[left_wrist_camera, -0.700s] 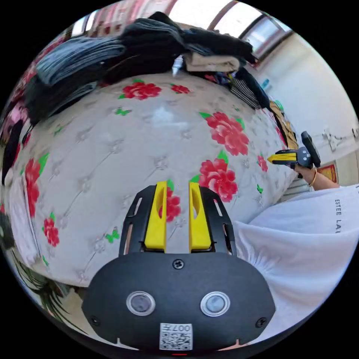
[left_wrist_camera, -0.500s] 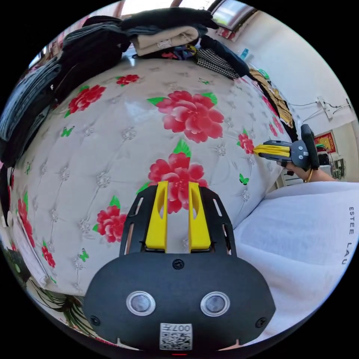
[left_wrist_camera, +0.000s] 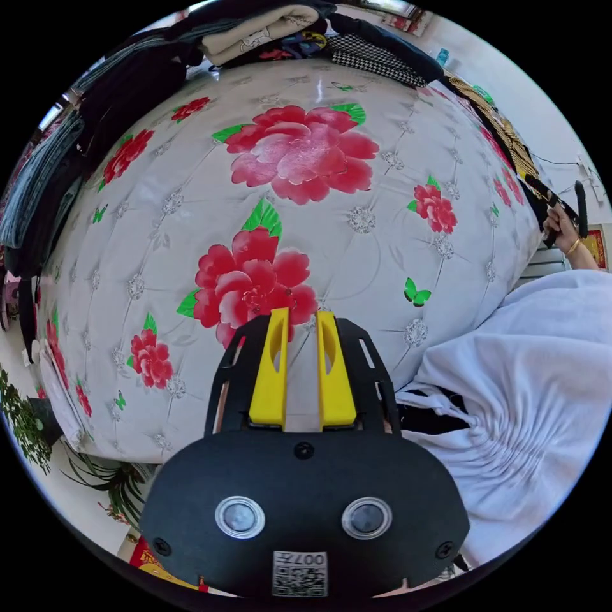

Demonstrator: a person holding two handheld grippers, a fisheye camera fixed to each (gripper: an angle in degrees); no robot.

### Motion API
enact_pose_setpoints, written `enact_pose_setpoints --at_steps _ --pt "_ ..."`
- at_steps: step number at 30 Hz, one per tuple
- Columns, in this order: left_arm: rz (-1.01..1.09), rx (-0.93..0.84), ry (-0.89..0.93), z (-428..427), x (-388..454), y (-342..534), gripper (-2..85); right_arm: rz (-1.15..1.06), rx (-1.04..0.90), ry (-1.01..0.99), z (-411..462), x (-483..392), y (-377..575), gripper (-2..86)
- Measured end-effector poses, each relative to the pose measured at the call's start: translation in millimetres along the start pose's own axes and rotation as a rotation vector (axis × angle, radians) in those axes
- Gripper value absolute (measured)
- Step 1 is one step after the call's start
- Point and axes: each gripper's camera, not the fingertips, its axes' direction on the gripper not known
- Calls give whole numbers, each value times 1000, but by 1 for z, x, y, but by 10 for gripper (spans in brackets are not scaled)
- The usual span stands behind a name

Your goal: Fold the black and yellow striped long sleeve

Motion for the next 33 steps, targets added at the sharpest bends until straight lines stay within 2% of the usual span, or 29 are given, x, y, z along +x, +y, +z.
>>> enact_pose_setpoints --at_steps 4,9,12,13,17,20,22,23,25,28,29,32,33 --pt "-105 -4 -24 3 8 1 49 205 16 155 -14 129 -50 67" --pt "-294 -27 -34 8 14 4 10 338 -25 224 -5 214 -91 69" --pt "-459 41 97 10 9 21 -6 410 -123 185 20 247 -104 64" --pt "-496 84 224 13 9 29 -8 442 -196 138 36 257 -105 59" --pt "-599 178 362 23 20 58 -9 392 -169 158 29 253 -102 33" --pt "-552 163 403 32 25 68 -8 257 -17 -11 -7 218 -96 15" --pt "-505 166 401 33 27 71 -6 50 49 -218 -35 156 -84 7" --pt "-468 184 407 32 28 72 -2 -5 49 -271 -41 138 -81 6" --pt "-411 218 432 29 28 72 11 -224 31 -521 -62 52 -62 3" --pt "-308 319 472 16 30 76 63 -440 -24 -616 -83 -67 -34 1" --pt "-261 366 502 9 31 79 80 -468 -17 -645 -89 -87 -28 0" --pt "-162 475 547 -11 33 95 100 -526 1 -902 -119 -164 -16 -1" --pt "-145 495 545 -15 33 99 104 -624 -21 -987 -135 -201 -10 -1"
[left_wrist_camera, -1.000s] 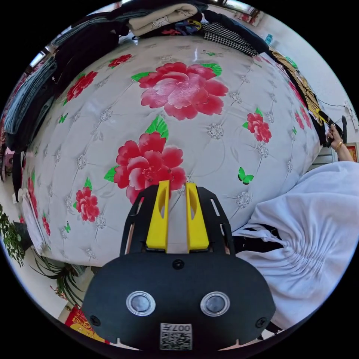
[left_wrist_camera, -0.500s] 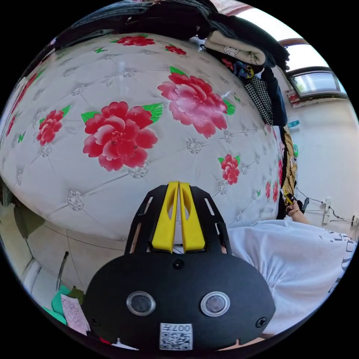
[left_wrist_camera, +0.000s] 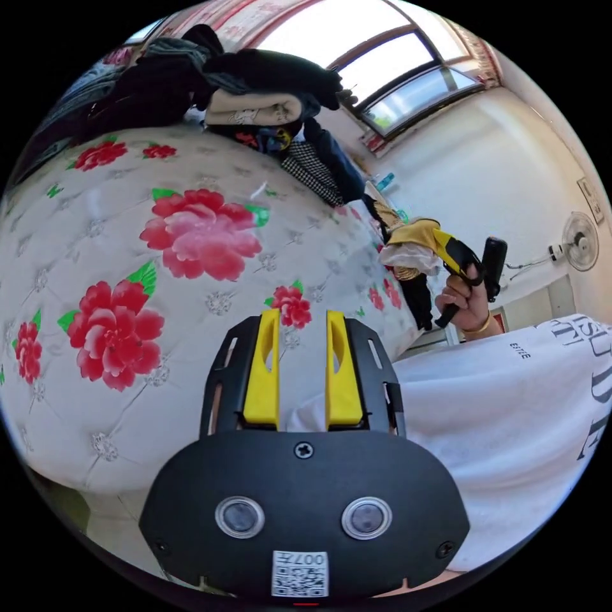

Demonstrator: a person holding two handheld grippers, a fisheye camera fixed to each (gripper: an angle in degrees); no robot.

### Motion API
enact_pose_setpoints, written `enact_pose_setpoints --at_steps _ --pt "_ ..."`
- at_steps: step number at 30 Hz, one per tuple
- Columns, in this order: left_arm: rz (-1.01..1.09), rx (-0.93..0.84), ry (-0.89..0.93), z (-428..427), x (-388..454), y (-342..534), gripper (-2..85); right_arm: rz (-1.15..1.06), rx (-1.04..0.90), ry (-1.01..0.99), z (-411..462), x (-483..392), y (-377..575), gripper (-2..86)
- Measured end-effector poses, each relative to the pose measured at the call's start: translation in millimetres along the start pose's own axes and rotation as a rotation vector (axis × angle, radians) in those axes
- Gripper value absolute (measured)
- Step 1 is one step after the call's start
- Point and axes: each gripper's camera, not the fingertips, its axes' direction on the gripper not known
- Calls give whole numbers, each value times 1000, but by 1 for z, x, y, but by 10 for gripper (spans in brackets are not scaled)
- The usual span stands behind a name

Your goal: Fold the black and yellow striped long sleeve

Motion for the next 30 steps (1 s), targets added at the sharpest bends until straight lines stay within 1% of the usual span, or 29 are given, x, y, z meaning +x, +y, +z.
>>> enact_pose_setpoints --at_steps 1,2,4,5,7,9,11,13,14,16,17,19,20,21,22,23,24,25,27,30 --pt "37 31 1 -11 4 5 108 -103 -47 -87 22 -37 -16 -1" --pt "66 64 5 -23 6 11 113 -152 -60 -134 32 -56 -24 -1" --pt "87 118 18 -41 5 20 123 -351 -89 -384 65 -132 -53 -1" --pt "83 149 17 -53 2 25 131 -402 -102 -459 72 -150 -60 -1" --pt "57 214 -5 -74 -6 34 143 -609 -209 -704 98 -213 -71 0" --pt "23 288 -29 -96 -17 44 144 -673 -280 -786 114 -242 -67 1" --pt "-20 317 -67 -119 -34 56 134 -687 -292 -709 125 -252 -58 2" --pt "-56 329 -107 -130 -48 67 126 -625 -225 -527 122 -232 -59 4" --pt "-82 331 -114 -136 -57 73 122 -588 -190 -482 116 -222 -63 4" --pt "-124 322 -121 -142 -69 82 120 -395 22 -246 72 -171 -78 6" --pt "-139 315 -130 -143 -74 87 119 -346 79 -183 56 -157 -81 7" --pt "-145 285 -146 -140 -79 91 117 -179 306 101 -15 -108 -81 12" --pt "-150 253 -154 -135 -81 92 116 -131 342 181 -30 -98 -78 14" --pt "-151 237 -155 -132 -83 92 116 -37 360 321 -54 -79 -73 21" --pt "-151 208 -153 -125 -84 90 115 21 322 462 -68 -67 -68 29" --pt "-148 187 -143 -118 -85 87 115 52 299 537 -71 -62 -64 33" --pt "-147 176 -138 -114 -86 85 115 115 257 677 -73 -53 -55 44" --pt "-150 152 -129 -106 -86 80 114 150 220 762 -70 -49 -47 56" --pt "-147 124 -112 -95 -85 72 114 147 176 785 -56 -47 -38 66" --pt "-112 72 -84 -76 -79 56 113 72 81 729 -6 -48 -42 79"
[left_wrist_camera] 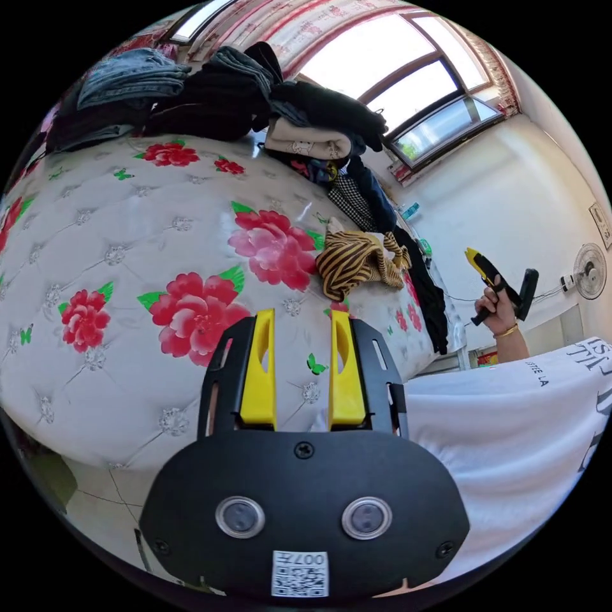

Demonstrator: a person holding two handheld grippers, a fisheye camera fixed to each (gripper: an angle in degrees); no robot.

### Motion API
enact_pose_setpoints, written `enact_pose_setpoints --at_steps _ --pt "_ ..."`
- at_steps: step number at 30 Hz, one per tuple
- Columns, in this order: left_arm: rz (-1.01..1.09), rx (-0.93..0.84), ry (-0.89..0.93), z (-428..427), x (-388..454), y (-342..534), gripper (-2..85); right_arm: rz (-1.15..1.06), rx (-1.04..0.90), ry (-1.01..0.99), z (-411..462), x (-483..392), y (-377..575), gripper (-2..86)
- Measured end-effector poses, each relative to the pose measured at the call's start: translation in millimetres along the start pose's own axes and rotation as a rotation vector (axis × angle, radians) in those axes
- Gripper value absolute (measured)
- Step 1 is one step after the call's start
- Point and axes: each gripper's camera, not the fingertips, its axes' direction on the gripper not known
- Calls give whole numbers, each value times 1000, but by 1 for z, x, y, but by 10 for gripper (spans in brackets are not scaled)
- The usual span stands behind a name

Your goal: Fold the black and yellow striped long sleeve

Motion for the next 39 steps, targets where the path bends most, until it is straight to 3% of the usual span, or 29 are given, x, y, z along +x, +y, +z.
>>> enact_pose_setpoints --at_steps 4,9,12,14,21,28,32,34,39 --pt "67 -56 7 20 17 -16 112 -326 -159 -156 81 -92 -11 93" --pt "84 -72 8 29 23 -24 112 -705 -299 -88 177 -190 4 77" --pt "69 -78 -2 28 24 -24 114 -714 -475 -30 231 -196 3 39" --pt "66 -65 -21 22 27 -22 114 -655 -472 -91 221 -188 -18 19" --pt "118 -59 -56 28 50 -27 128 -399 221 -125 -32 -114 -123 0" --pt "408 22 -7 36 157 -72 140 -411 729 -146 -282 -86 -104 -3" --pt "542 97 49 28 217 -89 142 -463 883 -202 -365 -84 -83 -3" --pt "548 115 87 28 230 -91 143 -443 939 -349 -403 -74 -79 -3" --pt "618 5 235 55 253 -73 161 -434 943 -612 -427 -69 -82 -3"
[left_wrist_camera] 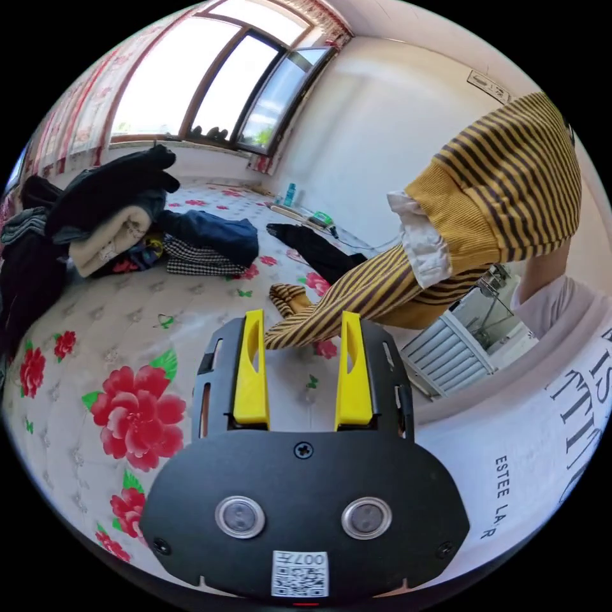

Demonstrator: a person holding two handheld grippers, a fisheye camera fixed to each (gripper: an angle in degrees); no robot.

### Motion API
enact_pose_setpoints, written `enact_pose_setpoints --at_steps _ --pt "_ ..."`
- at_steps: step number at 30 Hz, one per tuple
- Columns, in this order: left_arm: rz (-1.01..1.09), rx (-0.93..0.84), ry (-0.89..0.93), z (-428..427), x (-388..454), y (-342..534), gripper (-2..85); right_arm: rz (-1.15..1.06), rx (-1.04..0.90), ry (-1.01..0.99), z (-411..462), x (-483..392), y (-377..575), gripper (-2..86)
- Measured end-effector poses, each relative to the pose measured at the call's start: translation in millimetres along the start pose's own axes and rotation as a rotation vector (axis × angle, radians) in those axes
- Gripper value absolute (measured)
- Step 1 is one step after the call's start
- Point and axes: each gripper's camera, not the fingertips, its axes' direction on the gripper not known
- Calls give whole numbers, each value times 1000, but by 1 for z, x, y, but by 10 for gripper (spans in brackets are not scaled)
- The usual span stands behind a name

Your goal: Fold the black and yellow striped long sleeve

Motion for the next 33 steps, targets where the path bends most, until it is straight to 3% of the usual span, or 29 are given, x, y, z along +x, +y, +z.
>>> enact_pose_setpoints --at_steps 4,7,8,12,14,17,23,27,29,31,33 --pt "128 -100 187 32 43 20 145 93 18 -67 1 18 1 -3" --pt "161 -75 95 11 56 23 3 160 43 -64 -11 40 4 -3" --pt "144 -66 48 -9 50 19 -4 162 48 -43 -15 44 5 -3" --pt "12 73 -90 -123 29 11 -9 116 41 202 -60 64 14 -4" --pt "36 235 -196 -211 53 19 -9 117 9 326 -82 73 27 -4" --pt "121 316 -173 -277 92 29 -10 140 -157 550 -102 85 70 -4" --pt "147 113 -304 -258 120 30 -10 386 -450 705 -106 104 211 -3" --pt "131 38 -373 -239 124 15 -9 475 -167 685 -131 109 233 0" --pt "135 -97 -476 -207 116 -3 -9 454 -175 736 -124 122 227 2" --pt "237 -263 -463 -157 104 -3 -8 398 -369 780 -79 147 239 10" --pt "116 -361 -483 -116 68 7 -5 414 -533 736 -34 166 271 25"
